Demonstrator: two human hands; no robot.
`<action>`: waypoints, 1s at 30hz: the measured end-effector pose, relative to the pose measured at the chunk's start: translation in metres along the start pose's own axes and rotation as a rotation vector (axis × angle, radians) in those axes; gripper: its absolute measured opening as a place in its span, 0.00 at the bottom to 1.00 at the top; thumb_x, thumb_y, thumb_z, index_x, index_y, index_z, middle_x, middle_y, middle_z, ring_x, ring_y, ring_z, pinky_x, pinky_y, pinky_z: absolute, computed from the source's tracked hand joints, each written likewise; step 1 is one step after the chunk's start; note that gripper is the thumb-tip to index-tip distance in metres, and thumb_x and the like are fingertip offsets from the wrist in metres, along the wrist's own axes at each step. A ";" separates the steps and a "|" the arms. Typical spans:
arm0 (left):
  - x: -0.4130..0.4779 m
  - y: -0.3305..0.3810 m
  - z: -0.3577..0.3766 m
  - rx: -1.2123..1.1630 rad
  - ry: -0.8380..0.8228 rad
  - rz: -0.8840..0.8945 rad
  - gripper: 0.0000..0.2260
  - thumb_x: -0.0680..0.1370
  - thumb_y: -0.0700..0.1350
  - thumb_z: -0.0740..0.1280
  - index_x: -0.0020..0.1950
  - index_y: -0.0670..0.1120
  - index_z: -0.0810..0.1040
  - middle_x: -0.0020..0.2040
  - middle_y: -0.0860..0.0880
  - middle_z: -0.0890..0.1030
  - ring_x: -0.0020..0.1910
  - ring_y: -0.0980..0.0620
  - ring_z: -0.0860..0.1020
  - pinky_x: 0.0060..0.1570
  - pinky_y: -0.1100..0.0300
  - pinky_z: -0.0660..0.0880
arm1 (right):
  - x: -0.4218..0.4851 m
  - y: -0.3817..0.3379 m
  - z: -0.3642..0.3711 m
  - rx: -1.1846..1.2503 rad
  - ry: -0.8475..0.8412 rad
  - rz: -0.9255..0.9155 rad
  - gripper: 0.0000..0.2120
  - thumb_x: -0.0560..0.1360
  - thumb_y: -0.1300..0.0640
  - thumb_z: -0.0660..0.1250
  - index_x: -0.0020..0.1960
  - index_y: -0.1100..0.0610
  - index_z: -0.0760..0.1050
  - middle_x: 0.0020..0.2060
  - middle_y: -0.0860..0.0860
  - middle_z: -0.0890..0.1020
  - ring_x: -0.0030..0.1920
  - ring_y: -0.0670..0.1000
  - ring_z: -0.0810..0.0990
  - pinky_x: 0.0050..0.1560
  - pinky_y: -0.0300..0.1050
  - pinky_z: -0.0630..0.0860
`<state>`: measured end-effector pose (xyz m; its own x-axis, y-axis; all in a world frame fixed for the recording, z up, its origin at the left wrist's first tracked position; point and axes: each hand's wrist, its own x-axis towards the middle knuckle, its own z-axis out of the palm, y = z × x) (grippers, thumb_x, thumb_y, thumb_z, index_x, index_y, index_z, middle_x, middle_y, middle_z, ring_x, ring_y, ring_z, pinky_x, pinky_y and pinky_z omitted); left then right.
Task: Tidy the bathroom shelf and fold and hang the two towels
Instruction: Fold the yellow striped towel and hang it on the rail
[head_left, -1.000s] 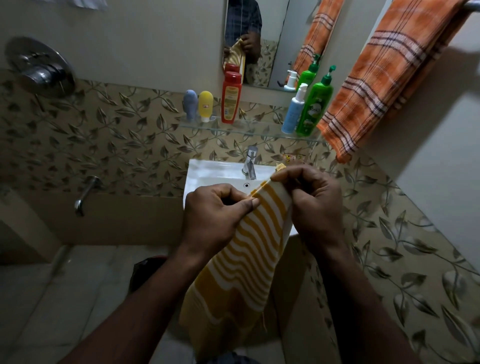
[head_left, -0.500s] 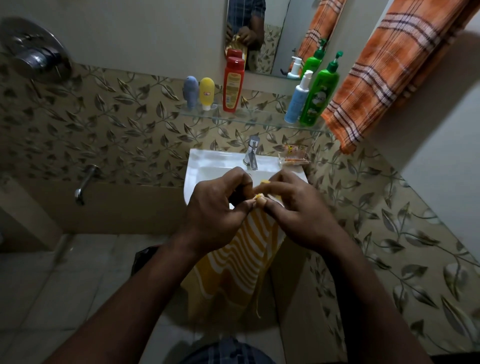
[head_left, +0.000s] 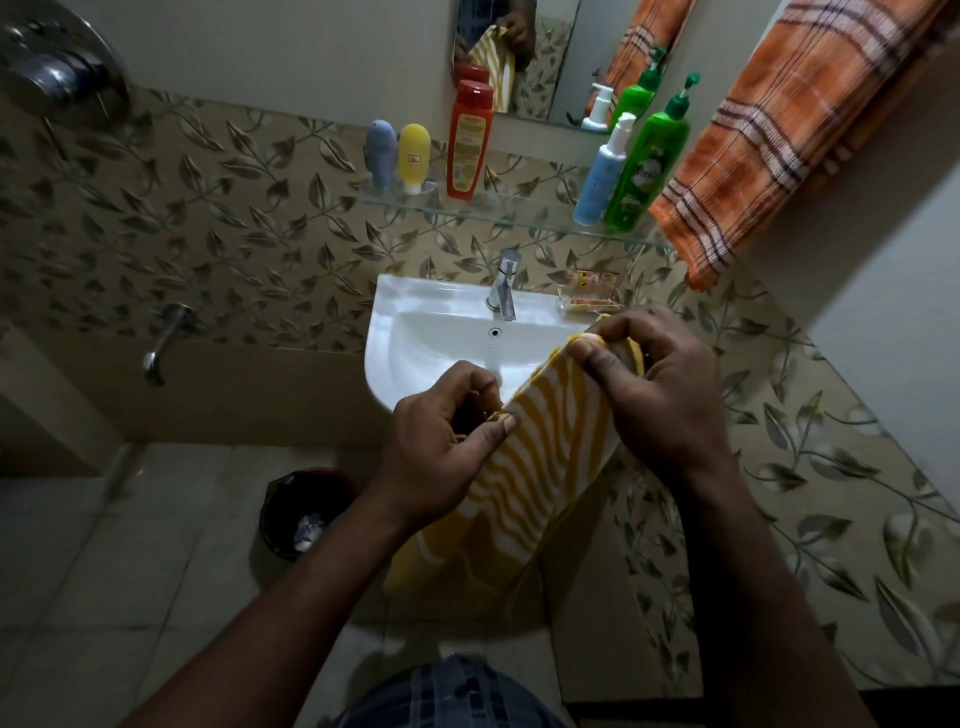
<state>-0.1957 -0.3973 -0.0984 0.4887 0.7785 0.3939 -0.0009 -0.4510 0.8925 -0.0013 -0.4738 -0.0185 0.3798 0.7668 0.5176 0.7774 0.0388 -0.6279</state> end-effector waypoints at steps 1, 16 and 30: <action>0.001 0.000 0.001 -0.002 -0.015 0.004 0.05 0.77 0.43 0.74 0.49 0.48 0.79 0.40 0.50 0.83 0.38 0.46 0.83 0.38 0.44 0.81 | -0.001 0.001 0.000 -0.003 0.030 0.004 0.04 0.75 0.51 0.74 0.46 0.50 0.82 0.47 0.46 0.81 0.49 0.43 0.80 0.51 0.42 0.77; 0.000 -0.002 0.007 0.127 -0.084 0.090 0.14 0.71 0.35 0.69 0.50 0.47 0.90 0.42 0.52 0.80 0.42 0.53 0.81 0.42 0.54 0.82 | 0.005 0.005 -0.010 0.097 0.168 0.038 0.05 0.76 0.55 0.75 0.52 0.53 0.84 0.50 0.47 0.81 0.54 0.47 0.81 0.56 0.51 0.80; 0.010 0.006 0.010 0.017 -0.055 -0.201 0.15 0.71 0.37 0.81 0.46 0.48 0.76 0.36 0.49 0.82 0.34 0.56 0.79 0.36 0.59 0.80 | 0.003 0.005 -0.011 0.112 0.205 0.018 0.06 0.75 0.55 0.77 0.52 0.54 0.85 0.49 0.49 0.82 0.51 0.44 0.81 0.53 0.49 0.81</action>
<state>-0.1821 -0.3969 -0.0914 0.5243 0.8288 0.1953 0.1156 -0.2965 0.9480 0.0092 -0.4785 -0.0137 0.4960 0.6222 0.6057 0.7131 0.1060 -0.6930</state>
